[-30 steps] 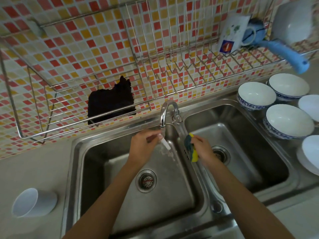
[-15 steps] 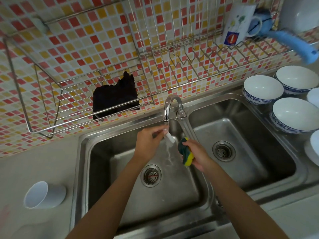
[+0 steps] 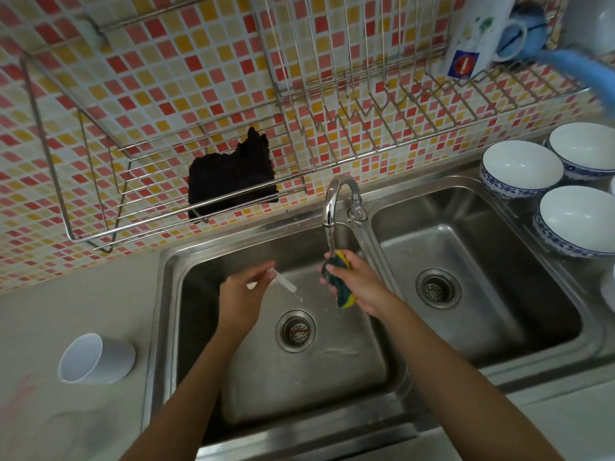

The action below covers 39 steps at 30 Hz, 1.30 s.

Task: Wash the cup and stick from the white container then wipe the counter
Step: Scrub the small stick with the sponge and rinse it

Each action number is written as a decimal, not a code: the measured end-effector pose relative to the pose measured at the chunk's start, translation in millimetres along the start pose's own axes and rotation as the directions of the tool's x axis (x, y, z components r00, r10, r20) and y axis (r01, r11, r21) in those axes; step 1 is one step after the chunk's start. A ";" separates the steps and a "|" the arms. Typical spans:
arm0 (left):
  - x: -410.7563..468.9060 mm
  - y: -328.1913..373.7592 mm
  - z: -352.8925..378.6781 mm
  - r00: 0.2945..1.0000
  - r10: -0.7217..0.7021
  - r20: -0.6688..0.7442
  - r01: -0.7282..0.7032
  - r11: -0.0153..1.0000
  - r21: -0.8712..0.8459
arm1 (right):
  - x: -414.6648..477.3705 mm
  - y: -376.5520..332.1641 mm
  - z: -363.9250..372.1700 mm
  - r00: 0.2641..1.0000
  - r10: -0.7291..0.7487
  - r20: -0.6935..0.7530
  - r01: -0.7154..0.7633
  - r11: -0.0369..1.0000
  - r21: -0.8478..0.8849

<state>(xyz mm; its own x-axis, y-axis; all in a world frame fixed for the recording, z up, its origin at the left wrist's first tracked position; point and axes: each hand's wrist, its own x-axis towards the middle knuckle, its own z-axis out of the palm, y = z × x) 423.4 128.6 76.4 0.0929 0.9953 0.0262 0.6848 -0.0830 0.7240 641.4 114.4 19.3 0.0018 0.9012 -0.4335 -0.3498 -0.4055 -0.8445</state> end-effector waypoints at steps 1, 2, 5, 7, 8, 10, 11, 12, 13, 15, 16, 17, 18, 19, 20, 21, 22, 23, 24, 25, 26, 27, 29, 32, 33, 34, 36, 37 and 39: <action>-3.2 -4.3 -2.8 1.000 -0.010 -0.003 0.010 1.000 0.007 | 1.3 -0.7 0.9 1.000 -0.019 0.007 0.020 1.000 -0.013; -5.4 -7.7 -4.8 1.000 -0.019 -0.006 0.019 1.000 0.008 | 3.1 0.2 1.5 0.999 -0.033 0.001 0.033 0.999 -0.041; -7.7 -12.7 -7.9 0.999 -0.026 -0.024 0.026 1.000 0.013 | 6.7 3.8 3.4 0.997 -0.078 -0.027 0.072 0.982 -0.175; -8.1 -13.2 -5.9 0.999 -0.033 -0.024 0.033 0.999 -0.004 | 6.8 4.7 3.6 0.994 -0.101 -0.043 0.086 0.962 -0.260; -8.4 -12.9 -4.1 0.999 -0.037 -0.021 0.037 0.999 -0.014 | 6.4 4.2 3.5 0.992 -0.116 -0.052 0.094 0.945 -0.314; -8.9 -11.9 -0.2 0.999 -0.041 -0.017 0.040 0.999 -0.028 | 8.1 4.8 2.4 0.981 -0.179 -0.078 0.129 0.895 -0.427; -8.8 -11.1 1.9 0.999 -0.040 -0.019 0.040 0.999 -0.035 | 9.7 5.1 1.5 0.972 -0.217 -0.092 0.150 0.869 -0.472; -8.5 -10.1 3.8 0.999 -0.042 -0.020 0.041 0.998 -0.043 | 11.9 5.5 0.4 0.963 -0.248 -0.104 0.164 0.847 -0.505; -8.2 -8.7 5.6 0.999 -0.044 -0.020 0.043 0.998 -0.051 | 14.1 5.2 -0.7 0.955 -0.273 -0.113 0.175 0.832 -0.526; -7.7 -5.7 8.9 0.999 -0.049 -0.017 0.048 0.997 -0.061 | 20.2 4.1 -4.7 0.940 -0.309 -0.144 0.187 0.820 -0.542; -7.6 -4.3 10.2 0.998 -0.053 -0.016 0.052 0.997 -0.064 | 23.4 2.1 -6.6 0.930 -0.322 -0.176 0.183 0.822 -0.540; -7.4 -3.2 11.1 0.998 -0.056 -0.019 0.055 0.996 -0.065 | 27.5 0.1 -9.1 0.919 -0.329 -0.217 0.172 0.831 -0.528; -6.9 -2.3 11.9 0.998 -0.058 -0.024 0.056 0.996 -0.066 | 30.4 -4.1 -10.9 0.910 -0.326 -0.258 0.162 0.850 -0.500; -6.4 -1.5 12.6 0.998 -0.057 -0.031 0.055 0.996 -0.068 | 34.3 -8.4 -12.4 0.904 -0.315 -0.291 0.149 0.867 -0.475; -5.3 -0.5 13.6 0.998 -0.056 -0.034 0.054 0.996 -0.070 | 38.6 -13.1 -13.6 0.906 -0.295 -0.305 0.138 0.884 -0.446; -4.1 0.8 14.6 0.998 -0.056 -0.033 0.053 0.996 -0.071 | 41.9 -18.6 -13.7 0.917 -0.264 -0.300 0.124 0.901 -0.416; -2.9 2.3 15.9 0.998 -0.056 -0.027 0.054 0.996 -0.075 | 45.7 -23.2 -13.5 0.934 -0.228 -0.274 0.110 0.915 -0.388; -1.8 4.4 17.5 0.998 -0.054 -0.022 0.052 0.995 -0.082 | 48.5 -27.6 -13.0 0.952 -0.192 -0.236 0.095 0.925 -0.368; -0.8 6.1 18.9 0.999 -0.049 -0.017 0.048 0.995 -0.089 | 52.0 -30.8 -13.2 0.966 -0.160 -0.202 0.080 0.932 -0.354; -0.2 7.5 20.0 0.999 -0.046 -0.014 0.044 0.995 -0.094 | 53.9 -34.4 -13.7 0.974 -0.134 -0.180 0.067 0.939 -0.336; 0.0 9.0 20.5 0.999 -0.041 -0.014 0.040 0.994 -0.098 | 56.0 -37.9 -15.3 0.976 -0.124 -0.179 0.060 0.943 -0.328; -0.2 10.4 20.2 0.999 -0.032 -0.017 0.030 0.994 -0.102 | 57.2 -41.4 -18.0 0.972 -0.125 -0.200 0.057 0.947 -0.317; -1.3 11.7 17.9 0.999 0.003 -0.037 -0.007 0.994 -0.107 | 59.5 -49.1 -24.1 0.948 -0.139 -0.286 0.064 0.964 -0.258; -3.7 8.4 12.9 0.993 0.085 -0.078 -0.086 0.996 -0.006 | 60.4 -53.7 -24.5 0.933 -0.156 -0.323 0.113 0.983 -0.147; -5.0 6.5 10.4 0.991 0.105 -0.085 -0.102 0.994 0.034 | 58.5 -52.2 -22.9 0.922 -0.177 -0.345 0.140 0.982 -0.130; -6.8 4.6 7.3 0.987 0.126 -0.100 -0.121 0.991 0.060 | 55.8 -48.3 -21.0 0.898 -0.207 -0.387 0.171 0.977 -0.126; -13.0 1.4 2.9 0.967 0.204 -0.151 -0.190 0.977 0.099 | 43.8 -33.6 -18.9 0.820 -0.302 -0.487 0.226 0.951 -0.209; -17.6 -0.6 3.4 0.955 0.245 -0.167 -0.225 0.965 0.131 | 34.7 -22.2 -18.3 0.774 -0.374 -0.511 0.248 0.922 -0.298; -28.8 -10.9 10.4 0.951 0.284 -0.122 -0.251 0.939 0.234 | 16.4 9.4 -18.0 0.752 -0.483 -0.449 0.250 0.839 -0.484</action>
<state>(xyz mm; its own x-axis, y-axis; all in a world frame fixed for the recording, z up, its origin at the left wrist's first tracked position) 420.7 100.3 60.6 0.1950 0.9290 0.3144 0.7890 -0.3390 0.5123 655.0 122.7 -1.3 0.5911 0.8044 -0.0595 0.1601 -0.1893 -0.9688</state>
